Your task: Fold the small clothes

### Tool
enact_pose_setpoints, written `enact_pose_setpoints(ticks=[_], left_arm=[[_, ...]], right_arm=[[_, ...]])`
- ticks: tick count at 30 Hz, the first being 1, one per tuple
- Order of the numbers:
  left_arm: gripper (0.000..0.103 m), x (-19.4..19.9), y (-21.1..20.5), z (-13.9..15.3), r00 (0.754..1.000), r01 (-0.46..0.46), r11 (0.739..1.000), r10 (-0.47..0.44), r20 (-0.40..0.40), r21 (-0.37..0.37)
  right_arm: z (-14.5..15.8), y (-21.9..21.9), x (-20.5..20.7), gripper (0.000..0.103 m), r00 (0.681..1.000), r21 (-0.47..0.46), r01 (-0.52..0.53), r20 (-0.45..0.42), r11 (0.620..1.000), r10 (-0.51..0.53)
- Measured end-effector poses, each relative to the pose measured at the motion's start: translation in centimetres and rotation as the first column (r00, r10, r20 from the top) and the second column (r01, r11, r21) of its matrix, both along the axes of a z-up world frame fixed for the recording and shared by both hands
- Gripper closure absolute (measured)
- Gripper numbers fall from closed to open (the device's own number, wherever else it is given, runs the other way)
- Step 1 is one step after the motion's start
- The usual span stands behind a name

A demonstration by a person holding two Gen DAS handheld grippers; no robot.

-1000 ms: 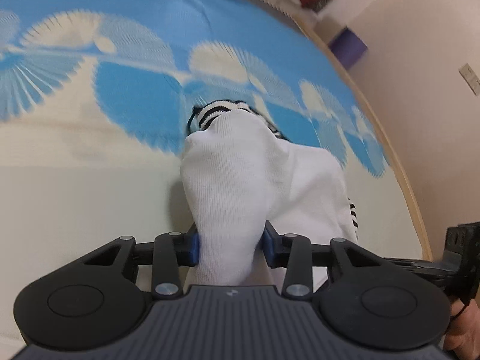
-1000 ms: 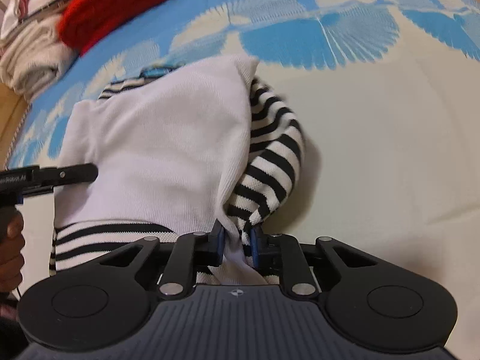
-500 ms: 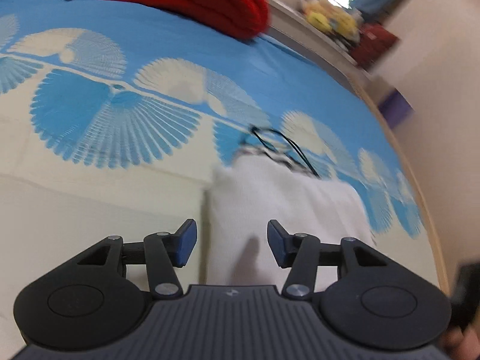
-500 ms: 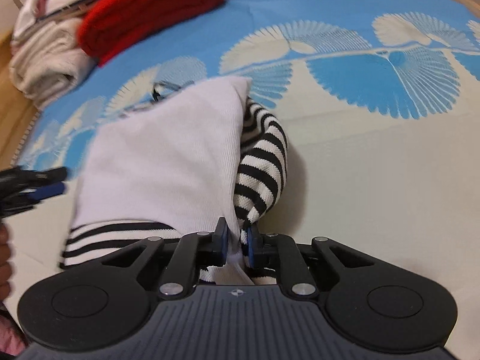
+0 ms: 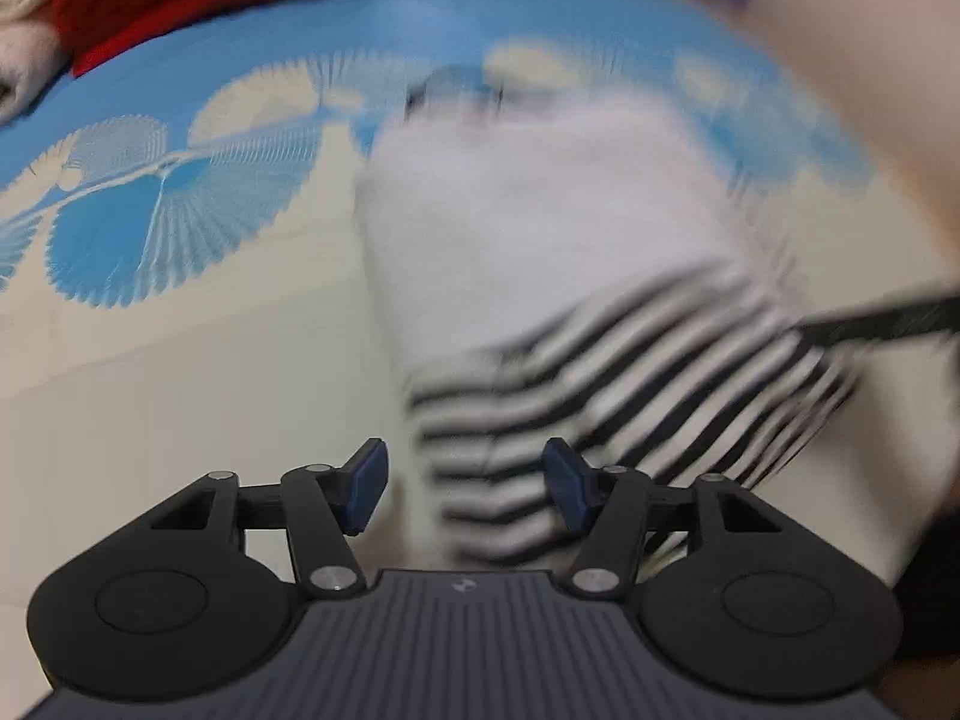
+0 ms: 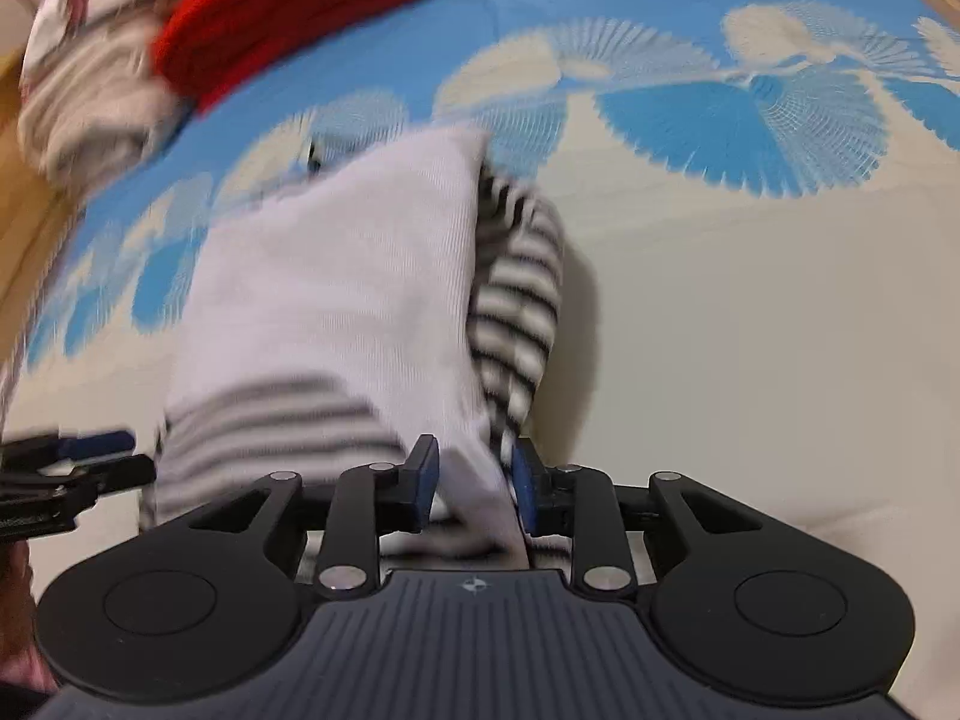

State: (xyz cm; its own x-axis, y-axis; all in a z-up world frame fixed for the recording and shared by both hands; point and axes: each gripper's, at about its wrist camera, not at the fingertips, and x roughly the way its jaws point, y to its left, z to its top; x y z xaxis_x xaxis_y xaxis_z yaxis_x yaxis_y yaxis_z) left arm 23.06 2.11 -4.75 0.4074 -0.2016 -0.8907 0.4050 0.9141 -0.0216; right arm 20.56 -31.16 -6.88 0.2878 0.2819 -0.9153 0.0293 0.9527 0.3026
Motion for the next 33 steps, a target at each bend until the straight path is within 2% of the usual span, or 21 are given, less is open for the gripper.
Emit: enact_pose_setpoints(ticks=[2,3,4,5,7,9,11,12,14,16,17,20,23,24,26,29,33], left_arm=[[0.029,-0.4,-0.4,-0.1,0.999,0.004,0.999,-0.006,0.037,0.049],[0.029,-0.6,-0.3,0.6,0.998,-0.016,0.998,0.013,0.057,0.053],[0.029,-1.1,-0.2,1.5,0.995,-0.05,0.997,0.044,0.093,0.066],[0.027,-1.9,0.1,2.5,0.988,-0.083,0.993,0.072,0.137,0.081],[0.015,-4.0,0.3,4.8,0.962,-0.158,0.984,0.134,0.237,0.084],[0.013,-6.3,0.8,6.8,0.933,-0.212,0.977,0.193,0.304,0.03],[0.013,-8.9,0.8,8.1,0.914,-0.236,0.972,0.227,0.337,-0.016],[0.013,-10.1,0.5,8.7,0.903,-0.245,0.969,0.238,0.358,-0.028],[0.013,-13.0,-0.4,9.6,0.871,-0.263,0.964,0.259,0.418,-0.048],[0.005,-15.5,-1.9,10.0,0.839,-0.278,0.959,0.272,0.47,-0.059],[0.003,-16.9,-2.4,9.8,0.831,-0.275,0.959,0.27,0.486,-0.062],[0.003,-19.7,-3.8,9.0,0.857,-0.278,0.958,0.278,0.433,-0.064],[0.003,-21.4,-4.5,9.2,0.876,-0.294,0.95,0.312,0.367,-0.106],[0.003,-21.7,-4.5,9.1,0.877,-0.311,0.944,0.331,0.349,-0.112],[0.002,-22.5,-4.4,9.3,0.861,-0.376,0.917,0.399,0.316,-0.133],[0.001,-22.9,-4.3,8.7,0.856,-0.427,0.892,0.452,0.252,-0.15],[0.001,-22.2,-4.3,7.8,0.868,-0.419,0.898,0.439,0.231,-0.133]], right_arm=[[-1.6,0.0,-0.4,0.073,0.997,-0.151,-0.026,-0.073,0.988,0.015],[-1.8,-0.5,-0.6,0.072,0.997,-0.196,0.002,-0.081,0.981,-0.018],[-1.4,-1.2,-0.9,0.07,0.996,-0.191,0.043,-0.068,0.981,-0.056],[-0.4,-2.0,-1.2,0.07,0.995,-0.167,0.09,-0.036,0.982,-0.097],[2.9,-3.0,-2.5,0.07,0.983,-0.134,0.166,0.099,0.977,-0.154],[6.4,-3.2,-4.3,0.06,0.958,-0.137,0.185,0.246,0.973,-0.147],[9.1,-3.1,-6.6,0.026,0.92,-0.145,0.206,0.365,0.968,-0.141],[10.2,-3.0,-8.0,0.022,0.901,-0.135,0.207,0.411,0.969,-0.135],[11.8,-2.2,-10.4,0.022,0.882,-0.118,0.19,0.457,0.975,-0.117],[12.8,-1.2,-12.7,0.019,0.864,-0.132,0.183,0.494,0.974,-0.096],[13.3,-0.6,-13.9,0.015,0.853,-0.138,0.18,0.515,0.974,-0.085],[13.9,0.3,-16.8,0.011,0.833,-0.113,0.181,0.545,0.977,-0.091],[13.6,0.7,-18.9,0.011,0.843,-0.115,0.192,0.527,0.975,-0.104],[13.6,1.0,-19.4,0.011,0.849,-0.117,0.189,0.519,0.975,-0.102],[13.4,1.9,-20.4,0.011,0.856,-0.134,0.166,0.511,0.977,-0.075],[12.9,3.5,-21.1,0.011,0.871,-0.19,0.112,0.491,0.975,-0.005],[11.9,4.6,-21.4,0.011,0.89,-0.213,0.085,0.455,0.973,0.022]])
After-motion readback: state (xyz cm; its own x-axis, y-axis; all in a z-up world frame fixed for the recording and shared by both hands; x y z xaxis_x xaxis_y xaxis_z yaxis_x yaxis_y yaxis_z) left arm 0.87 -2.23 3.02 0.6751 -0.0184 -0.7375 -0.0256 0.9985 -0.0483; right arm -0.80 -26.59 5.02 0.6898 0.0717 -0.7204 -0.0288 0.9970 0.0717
